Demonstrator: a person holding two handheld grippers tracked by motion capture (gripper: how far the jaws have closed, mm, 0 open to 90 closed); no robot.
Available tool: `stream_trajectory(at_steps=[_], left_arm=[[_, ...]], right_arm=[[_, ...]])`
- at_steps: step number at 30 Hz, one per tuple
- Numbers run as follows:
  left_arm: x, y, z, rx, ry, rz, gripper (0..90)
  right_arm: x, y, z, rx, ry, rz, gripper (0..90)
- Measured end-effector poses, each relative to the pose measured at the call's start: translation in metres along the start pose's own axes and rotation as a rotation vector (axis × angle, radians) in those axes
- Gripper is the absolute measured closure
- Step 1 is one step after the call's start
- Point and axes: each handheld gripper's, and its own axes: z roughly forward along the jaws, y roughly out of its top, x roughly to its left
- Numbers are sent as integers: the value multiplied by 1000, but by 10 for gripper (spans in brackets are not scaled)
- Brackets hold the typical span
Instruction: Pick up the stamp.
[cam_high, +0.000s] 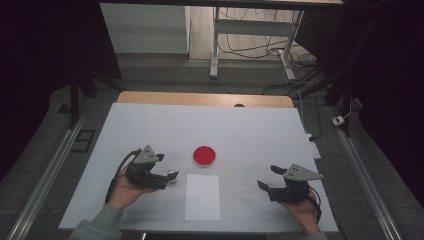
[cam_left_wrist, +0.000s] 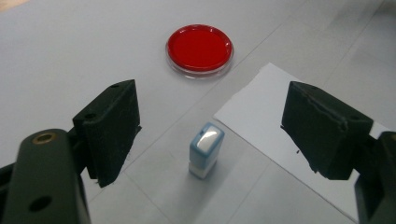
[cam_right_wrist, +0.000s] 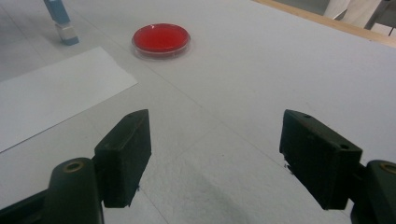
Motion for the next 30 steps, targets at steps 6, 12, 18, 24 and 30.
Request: stream_trajectory(at_steps=[6,12,18,24,30], left_arm=[[4,3,11,43,-19,33,223],[4,-3,15,84,-34,78,286],[5,-8,17,96,-34,100,378],[3,-13,24,117,-37,143,450],[2,-15,27,122,-32,167,497]], right_arm=[[2,0,3,19,6,-11,246],[2,-1,3,20,6,-7,247],[2,-2,4,23,5,-8,247],[1,-3,5,26,3,-7,247],[1,-4,5,32,-4,-5,247]])
